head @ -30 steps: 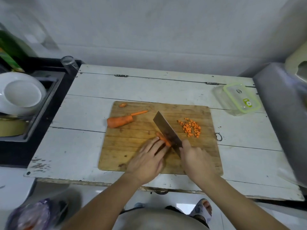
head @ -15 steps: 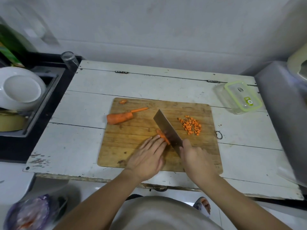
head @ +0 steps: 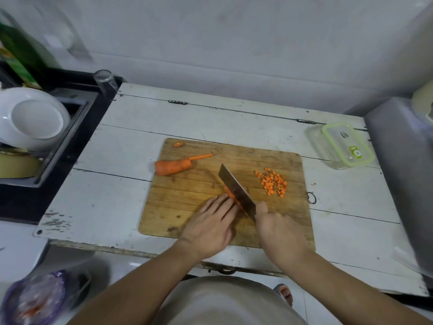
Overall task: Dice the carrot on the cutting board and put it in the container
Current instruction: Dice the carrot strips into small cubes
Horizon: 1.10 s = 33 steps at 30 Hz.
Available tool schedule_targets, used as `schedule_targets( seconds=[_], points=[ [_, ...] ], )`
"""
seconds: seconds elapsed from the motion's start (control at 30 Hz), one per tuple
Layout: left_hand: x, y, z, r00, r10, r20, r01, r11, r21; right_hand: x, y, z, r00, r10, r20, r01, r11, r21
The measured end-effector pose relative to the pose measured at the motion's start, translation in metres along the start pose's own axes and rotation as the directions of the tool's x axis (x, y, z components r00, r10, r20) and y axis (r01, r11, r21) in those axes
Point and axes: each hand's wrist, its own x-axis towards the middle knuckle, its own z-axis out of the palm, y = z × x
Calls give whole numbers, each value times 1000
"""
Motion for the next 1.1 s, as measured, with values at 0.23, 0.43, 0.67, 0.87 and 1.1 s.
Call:
schedule_targets(
  seconds=[0.23, 0.43, 0.67, 0.87, 1.1],
  points=[
    [2, 0, -1, 1000, -12, 15, 12, 1000, 10, 6, -7, -9, 999, 12, 45, -13, 1000, 25],
    [5, -6, -3, 999, 27, 25, -27, 999, -20, 15, -3, -9, 997, 10, 70, -16, 997, 77],
    [6, -7, -2, 999, 32, -27, -33, 998, -50, 18, 1, 11, 998, 25, 65, -28, 999, 46],
    [7, -8, 0, 999, 35, -40, -37, 997, -65, 25, 1, 19, 998, 14, 66, -19, 997, 77],
    [7, -8, 1, 999, 32, -17, -32, 998, -52, 48, -10, 4, 999, 9, 43, -16, 988, 156]
  ],
)
